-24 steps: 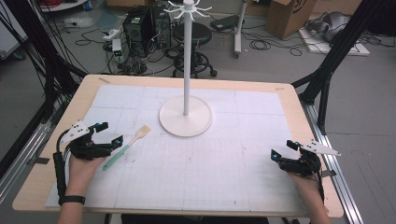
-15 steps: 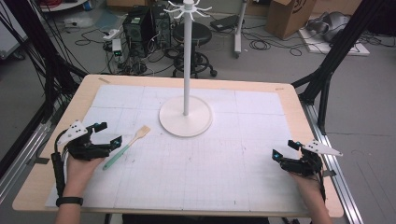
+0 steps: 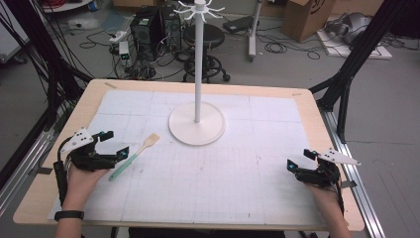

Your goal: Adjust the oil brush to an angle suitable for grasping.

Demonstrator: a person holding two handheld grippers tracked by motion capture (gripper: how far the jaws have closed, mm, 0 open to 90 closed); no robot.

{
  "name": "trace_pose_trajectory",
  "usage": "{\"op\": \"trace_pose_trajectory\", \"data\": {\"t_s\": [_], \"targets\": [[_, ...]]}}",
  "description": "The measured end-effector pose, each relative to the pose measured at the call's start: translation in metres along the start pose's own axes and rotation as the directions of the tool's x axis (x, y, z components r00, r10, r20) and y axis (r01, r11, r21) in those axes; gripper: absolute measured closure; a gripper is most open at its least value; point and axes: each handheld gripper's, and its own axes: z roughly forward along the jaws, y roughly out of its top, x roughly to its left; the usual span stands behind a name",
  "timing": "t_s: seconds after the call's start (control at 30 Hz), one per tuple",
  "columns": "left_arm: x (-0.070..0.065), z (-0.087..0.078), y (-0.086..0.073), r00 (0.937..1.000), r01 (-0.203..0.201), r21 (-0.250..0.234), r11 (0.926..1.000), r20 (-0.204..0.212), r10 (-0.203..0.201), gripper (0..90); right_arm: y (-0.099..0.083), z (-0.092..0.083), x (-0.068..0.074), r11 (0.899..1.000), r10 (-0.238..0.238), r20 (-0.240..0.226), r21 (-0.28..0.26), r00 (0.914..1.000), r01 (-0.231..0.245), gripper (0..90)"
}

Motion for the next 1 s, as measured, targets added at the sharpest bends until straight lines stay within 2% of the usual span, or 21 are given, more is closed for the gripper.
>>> {"op": "trace_pose_trajectory", "data": {"t_s": [0.2, 0.33, 0.4, 0.5, 0.63, 0.8, 0.93, 1.0], "targets": [[-0.008, -0.001, 0.008, 0.9989, -0.046, 0.039, 0.9982, 0.013, 0.045, 11.6, 0.0, 0.001, -0.001, 1.0, -0.002, -0.005, 0.002, 1.0, 0.002, 15.0], [-0.007, -0.001, 0.009, 0.9993, -0.036, 0.063, 0.9974, 0.006, 0.036, 12.8, 0.001, 0.001, 0.0, 1.0, -0.001, -0.005, 0.001, 1.0, 0.001, 15.0], [-0.007, -0.001, 0.009, 0.9988, -0.043, 0.076, 0.9962, 0.026, 0.041, 16.0, 0.001, 0.001, 0.001, 1.0, -0.004, -0.007, 0.003, 1.0, 0.004, 15.0], [-0.01, 0.002, 0.007, 0.9984, -0.044, 0.101, 0.9939, 0.039, 0.04, 15.3, 0.001, 0.002, 0.001, 1.0, -0.002, -0.012, 0.008, 0.9999, 0.002, 15.0], [-0.013, 0.008, 0.005, 0.9986, -0.047, 0.156, 0.9867, 0.031, 0.042, 15.4, 0.002, 0.002, 0.001, 1.0, -0.007, -0.013, 0.006, 0.9999, 0.007, 15.0], [-0.016, 0.015, 0.003, 0.9984, -0.055, 0.195, 0.9793, 0.025, 0.051, 19.4, 0.001, 0.003, 0.002, 1.0, -0.017, -0.011, 0.014, 0.9998, 0.017, 15.2], [-0.015, 0.021, 0.0, 0.9992, -0.037, 0.224, 0.9738, -0.005, 0.039, 25.2, 0.001, 0.004, 0.002, 1.0, -0.018, -0.013, 0.014, 0.9998, 0.018, 15.2], [-0.012, 0.024, -0.002, 0.9993, -0.028, 0.247, 0.9686, -0.016, 0.033, 27.1, 0.001, 0.004, 0.003, 1.0, -0.017, -0.015, 0.014, 0.9997, 0.017, 15.2]]}}
